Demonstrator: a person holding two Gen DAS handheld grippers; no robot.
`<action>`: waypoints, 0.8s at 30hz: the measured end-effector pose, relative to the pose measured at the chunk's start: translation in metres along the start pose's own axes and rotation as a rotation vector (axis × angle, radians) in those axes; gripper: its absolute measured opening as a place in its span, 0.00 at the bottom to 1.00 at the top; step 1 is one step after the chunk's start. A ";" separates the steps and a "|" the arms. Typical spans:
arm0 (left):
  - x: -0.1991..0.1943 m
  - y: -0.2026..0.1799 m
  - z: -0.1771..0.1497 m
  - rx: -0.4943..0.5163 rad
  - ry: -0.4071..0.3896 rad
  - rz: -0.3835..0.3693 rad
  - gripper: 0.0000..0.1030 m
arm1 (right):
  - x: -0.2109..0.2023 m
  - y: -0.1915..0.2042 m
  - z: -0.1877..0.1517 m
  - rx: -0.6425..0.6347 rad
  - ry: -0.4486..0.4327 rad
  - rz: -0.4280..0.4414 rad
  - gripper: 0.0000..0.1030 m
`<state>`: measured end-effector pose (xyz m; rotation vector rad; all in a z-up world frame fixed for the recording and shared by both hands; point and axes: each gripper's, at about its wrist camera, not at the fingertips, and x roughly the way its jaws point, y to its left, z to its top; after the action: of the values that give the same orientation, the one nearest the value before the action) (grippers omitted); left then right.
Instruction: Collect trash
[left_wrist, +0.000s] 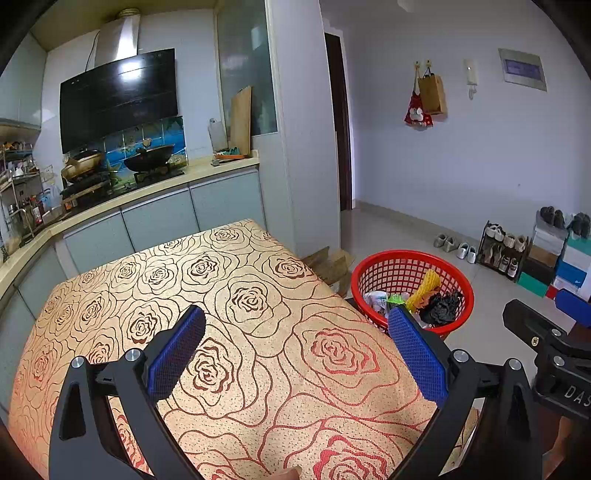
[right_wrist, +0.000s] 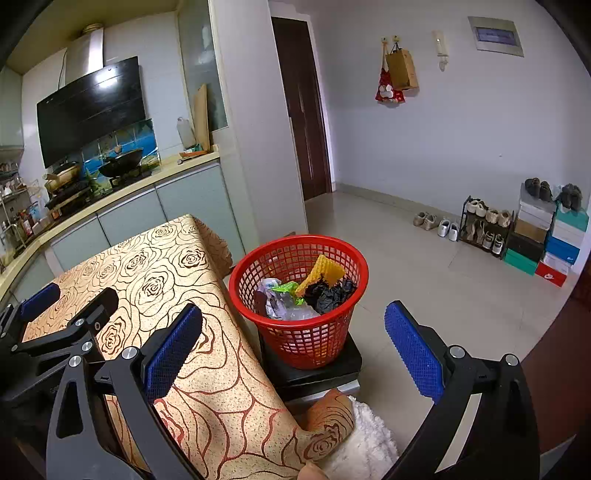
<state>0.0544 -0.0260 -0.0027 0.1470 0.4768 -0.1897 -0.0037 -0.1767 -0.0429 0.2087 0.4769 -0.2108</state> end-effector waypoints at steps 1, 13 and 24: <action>0.000 0.000 0.000 0.000 0.000 -0.001 0.93 | 0.000 0.000 0.000 0.000 0.000 -0.001 0.94; 0.000 -0.002 -0.001 0.002 -0.002 0.001 0.93 | 0.000 0.000 0.000 0.000 0.000 -0.001 0.94; 0.002 -0.002 -0.003 -0.006 0.006 -0.006 0.93 | 0.001 0.000 -0.003 0.001 0.005 0.000 0.94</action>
<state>0.0545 -0.0281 -0.0061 0.1405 0.4835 -0.1934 -0.0042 -0.1762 -0.0459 0.2107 0.4814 -0.2102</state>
